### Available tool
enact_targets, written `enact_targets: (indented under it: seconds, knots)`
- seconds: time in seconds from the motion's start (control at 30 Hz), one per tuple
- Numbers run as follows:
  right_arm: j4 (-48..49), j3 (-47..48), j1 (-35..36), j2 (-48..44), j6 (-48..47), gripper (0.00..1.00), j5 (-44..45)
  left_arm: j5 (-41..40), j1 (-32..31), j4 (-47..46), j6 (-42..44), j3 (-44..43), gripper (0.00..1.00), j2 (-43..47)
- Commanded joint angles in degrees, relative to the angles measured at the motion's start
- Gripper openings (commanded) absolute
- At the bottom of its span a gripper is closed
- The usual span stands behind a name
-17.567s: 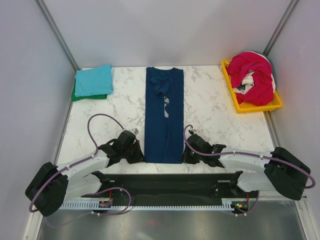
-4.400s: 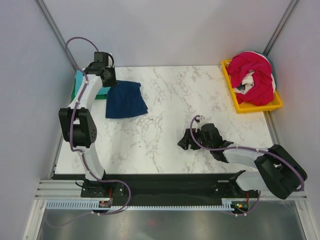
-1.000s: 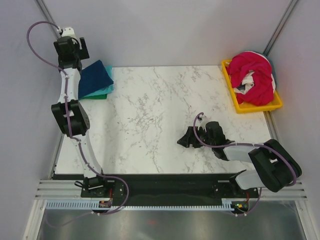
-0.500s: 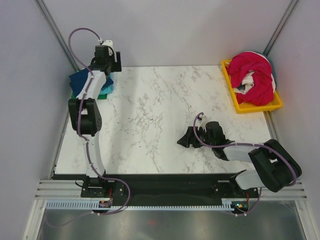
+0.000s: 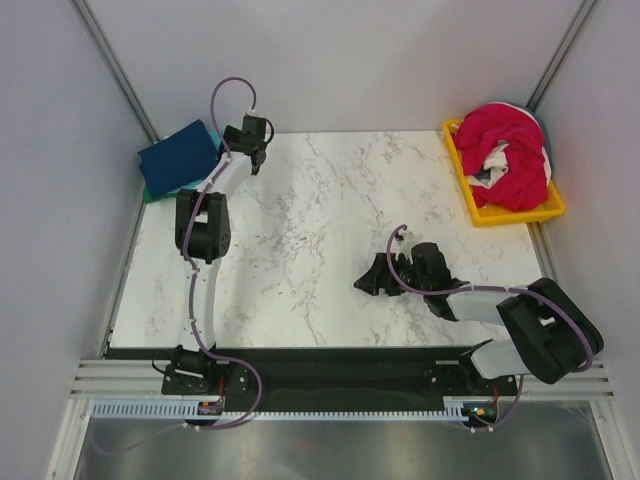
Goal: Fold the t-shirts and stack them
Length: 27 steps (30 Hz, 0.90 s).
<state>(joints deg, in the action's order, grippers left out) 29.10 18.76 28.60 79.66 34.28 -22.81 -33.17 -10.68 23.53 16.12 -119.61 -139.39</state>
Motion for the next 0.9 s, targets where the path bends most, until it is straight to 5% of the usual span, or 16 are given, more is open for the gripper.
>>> enact_targets:
  seconds: [0.0,0.6,0.87]
  knots:
    - [-0.3,0.2,-0.2,0.9,-0.5,0.81,-1.1,-10.2,0.1,-4.6,6.3,-2.6,0.84,-0.9]
    - [-0.2,0.3,-0.2,1.4,-0.5,0.81,-1.3,-14.9,-0.4,-11.8,14.0,-0.7,0.78,-5.4]
    - [-0.1,0.4,-0.2,1.4,-0.4,0.81,-1.3,-16.0,-0.2,-14.6,15.3,-1.0,0.51,-5.5]
